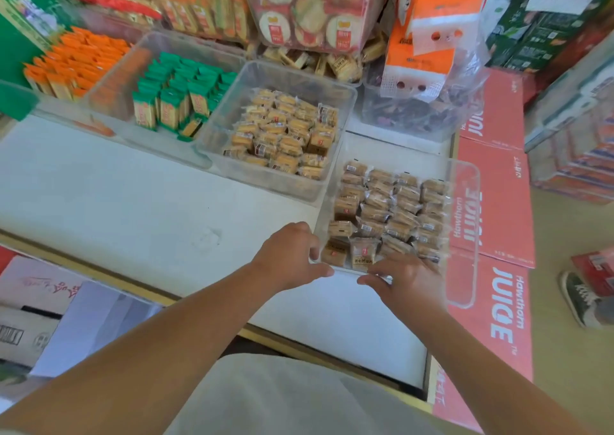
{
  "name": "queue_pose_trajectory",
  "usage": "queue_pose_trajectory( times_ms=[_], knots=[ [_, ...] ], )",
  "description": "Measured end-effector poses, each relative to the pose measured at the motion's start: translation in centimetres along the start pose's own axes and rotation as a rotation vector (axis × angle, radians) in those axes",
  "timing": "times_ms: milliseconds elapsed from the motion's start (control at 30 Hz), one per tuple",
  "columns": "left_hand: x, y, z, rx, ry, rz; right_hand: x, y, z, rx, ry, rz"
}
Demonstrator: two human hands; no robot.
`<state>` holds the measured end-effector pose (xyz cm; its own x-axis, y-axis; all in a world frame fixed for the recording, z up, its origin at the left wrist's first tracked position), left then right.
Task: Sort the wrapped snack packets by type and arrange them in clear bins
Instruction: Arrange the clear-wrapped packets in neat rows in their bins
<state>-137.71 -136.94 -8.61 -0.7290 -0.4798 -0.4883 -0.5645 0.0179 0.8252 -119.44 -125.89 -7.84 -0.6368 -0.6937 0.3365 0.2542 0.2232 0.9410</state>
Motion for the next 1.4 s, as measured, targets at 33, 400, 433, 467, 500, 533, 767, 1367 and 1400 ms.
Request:
queue_pose_trajectory(
  times_ms=[33,400,433,467,500,533,767,1367,1400],
  knots=[
    [-0.1,0.6,1.1,-0.007,0.005,0.015,-0.1,0.1,1.0,-0.016,-0.004,-0.011],
    [-2.5,5.1,11.2,-0.109,-0.094,0.152,-3.1,1.3,12.9,0.088,-0.077,-0.102],
    [-3.1,5.4,12.2,-0.115,-0.142,0.200,-3.5,1.3,13.6,0.104,-0.071,-0.114],
    [-3.7,5.6,13.2,-0.122,-0.190,0.247,-3.9,1.2,14.3,0.127,-0.068,-0.125],
    [-4.2,5.8,14.1,-0.114,-0.225,0.272,-4.3,1.1,15.0,0.157,-0.071,-0.129],
    [-4.6,5.7,14.9,-0.085,-0.251,0.280,-4.7,0.9,15.5,0.213,-0.091,-0.128],
    [-2.1,7.5,19.1,-0.047,-0.143,-0.064,-4.8,0.1,22.3,0.408,-0.079,-0.066],
    [-2.3,6.5,20.3,-0.152,-0.195,-0.055,-7.2,-4.2,27.7,0.245,-0.133,-0.082],
    [-3.2,6.6,20.3,-0.195,-0.254,0.024,-7.3,-4.4,27.7,0.254,-0.109,-0.113]
  ],
)
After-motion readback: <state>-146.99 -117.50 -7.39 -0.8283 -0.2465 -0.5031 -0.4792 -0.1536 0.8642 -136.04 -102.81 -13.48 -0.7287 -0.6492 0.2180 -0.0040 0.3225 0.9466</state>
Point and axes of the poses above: each hand's wrist, its own z-axis towards the middle knuckle, its own y-axis out of the back of the hand, x = y × z, the point moved 9 cm from there along z, towards the middle knuckle, and after that the axes turned 3 degrees about -x, right-handed, at the moved point
